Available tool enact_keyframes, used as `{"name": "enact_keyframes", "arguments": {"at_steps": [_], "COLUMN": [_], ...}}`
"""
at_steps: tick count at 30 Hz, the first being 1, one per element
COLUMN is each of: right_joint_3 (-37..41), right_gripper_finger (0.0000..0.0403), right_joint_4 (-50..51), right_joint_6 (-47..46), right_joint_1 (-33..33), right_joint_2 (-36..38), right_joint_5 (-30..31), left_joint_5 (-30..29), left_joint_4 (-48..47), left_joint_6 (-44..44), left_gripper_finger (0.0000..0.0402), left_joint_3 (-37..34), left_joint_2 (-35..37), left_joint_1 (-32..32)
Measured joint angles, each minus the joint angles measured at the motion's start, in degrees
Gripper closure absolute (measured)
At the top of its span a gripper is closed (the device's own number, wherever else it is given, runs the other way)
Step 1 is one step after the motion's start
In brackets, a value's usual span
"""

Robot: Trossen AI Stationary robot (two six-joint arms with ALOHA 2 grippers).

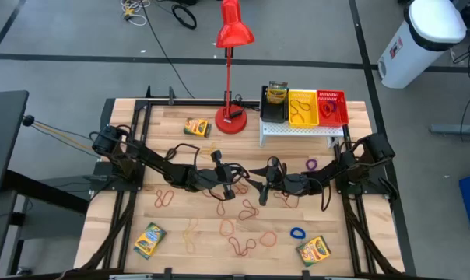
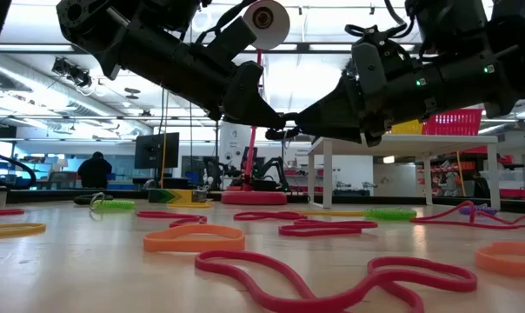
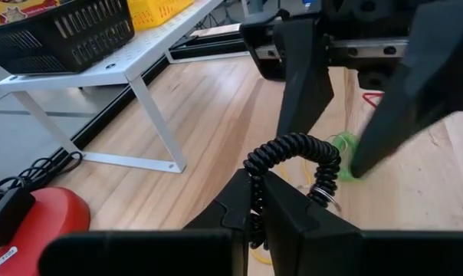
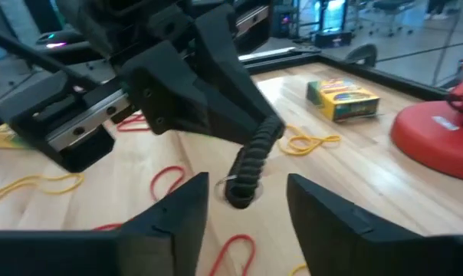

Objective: Pick & Place Office Desk Supplies
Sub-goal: Put the bottom black spring keychain into the red bin

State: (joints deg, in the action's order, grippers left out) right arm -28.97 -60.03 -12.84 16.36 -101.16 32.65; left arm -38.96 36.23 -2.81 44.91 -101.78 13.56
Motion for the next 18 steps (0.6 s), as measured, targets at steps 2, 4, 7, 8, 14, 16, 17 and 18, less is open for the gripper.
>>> {"name": "enact_keyframes", "arguments": {"at_steps": [2, 4, 7, 8, 14, 16, 17, 18], "right_joint_3": [0.0, 0.0, 0.0, 0.0, 0.0, 0.0, 0.0, 0.0], "right_gripper_finger": [0.0255, 0.0287, 0.0336, 0.035, 0.0392, 0.0388, 0.0384, 0.0381], "right_joint_4": [0.0, 0.0, 0.1, 0.2, 0.2, 0.2, 0.2, 0.2], "right_joint_6": [0.2, 0.4, 1.0, 1.1, 1.3, 1.3, 1.3, 1.3], "right_joint_1": [0.0, 0.0, 0.0, 0.0, 0.0, 0.1, 0.0, 0.0], "right_joint_2": [0.0, 0.0, 0.0, 0.0, 0.0, 0.0, 0.0, 0.0], "right_joint_5": [0.1, 0.1, 0.1, 0.1, -0.1, -0.2, -0.1, -0.1], "left_joint_5": [0.0, 0.0, 0.0, 0.2, 0.9, 1.0, 1.0, 1.0], "left_joint_4": [0.0, 0.0, 0.0, 0.0, 0.0, 0.0, 0.0, 0.0], "left_joint_6": [0.0, 0.0, 0.0, 0.0, 0.0, 0.0, -0.1, -0.6], "left_gripper_finger": [0.0375, 0.0374, 0.0372, 0.037, 0.0359, 0.0352, 0.0347, 0.0341], "left_joint_3": [0.0, 0.0, 0.0, 0.0, 0.0, 0.0, 0.0, 0.0], "left_joint_2": [0.0, 0.0, 0.0, 0.0, 0.0, 0.0, 0.0, 0.0], "left_joint_1": [0.0, 0.0, 0.0, 0.0, 0.4, 0.7, 0.9, 1.2]}}
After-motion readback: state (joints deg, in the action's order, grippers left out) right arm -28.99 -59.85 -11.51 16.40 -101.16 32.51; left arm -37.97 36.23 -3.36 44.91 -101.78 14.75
